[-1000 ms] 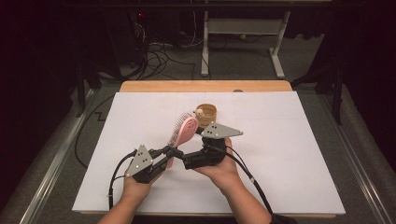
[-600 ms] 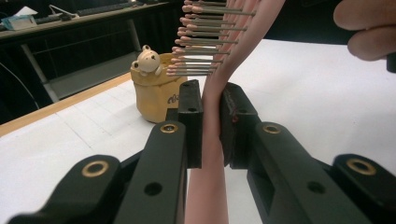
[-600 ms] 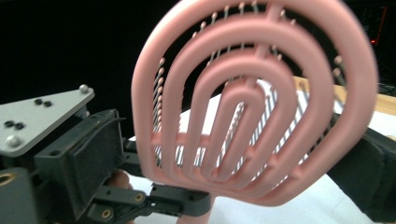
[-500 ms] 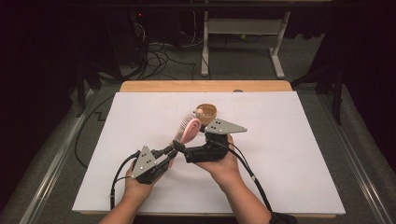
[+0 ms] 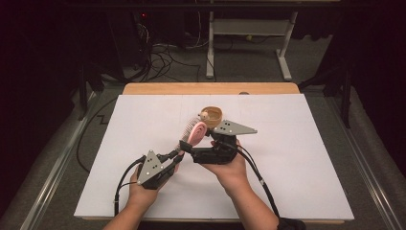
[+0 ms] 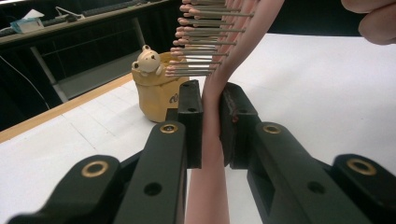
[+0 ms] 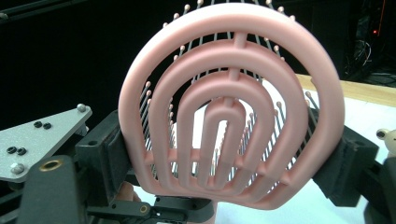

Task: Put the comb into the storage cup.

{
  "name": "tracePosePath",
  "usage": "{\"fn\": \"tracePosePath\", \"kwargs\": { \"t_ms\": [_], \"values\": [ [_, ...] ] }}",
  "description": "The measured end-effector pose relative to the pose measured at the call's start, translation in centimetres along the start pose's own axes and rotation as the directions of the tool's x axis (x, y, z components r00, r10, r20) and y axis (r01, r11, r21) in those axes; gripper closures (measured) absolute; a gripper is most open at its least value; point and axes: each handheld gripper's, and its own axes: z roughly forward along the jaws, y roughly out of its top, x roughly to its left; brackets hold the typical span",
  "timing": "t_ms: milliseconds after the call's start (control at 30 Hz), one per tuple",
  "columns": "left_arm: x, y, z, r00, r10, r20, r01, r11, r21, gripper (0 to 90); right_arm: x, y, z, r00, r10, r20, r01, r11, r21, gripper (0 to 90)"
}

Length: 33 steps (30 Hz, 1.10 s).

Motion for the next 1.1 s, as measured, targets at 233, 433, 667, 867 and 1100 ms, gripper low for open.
{"fn": "tracePosePath", "kwargs": {
  "t_ms": [233,433,667,867,1100],
  "values": [
    [0.17,0.01,-0.01,0.9998,-0.012,0.015,0.012,0.9999,-0.001,80.3,0.1,0.18,-0.03,1.0,0.008,0.001,-0.008,1.0,0.008,19.9],
    [0.16,0.01,0.0,0.9997,-0.012,0.019,0.012,0.9999,-0.007,79.8,0.03,0.31,-0.08,0.9997,0.026,0.0,-0.026,0.999,0.019,20.2],
    [0.19,-0.08,0.19,0.9995,-0.016,0.028,0.016,0.9999,0.005,77.6,0.19,0.27,-0.01,0.9998,0.022,0.003,-0.022,0.999,0.027,20.5],
    [0.39,-0.12,0.24,0.9985,-0.035,0.041,0.035,0.9993,0.008,71.5,0.46,0.4,0.22,0.9999,0.015,0.003,-0.015,0.999,0.03,20.5],
    [0.67,-0.2,0.37,0.9958,-0.074,0.054,0.074,0.9971,0.017,58.2,0.53,0.56,0.28,0.9999,0.01,0.012,-0.01,1.0,0.023,20.5]
  ]
}}
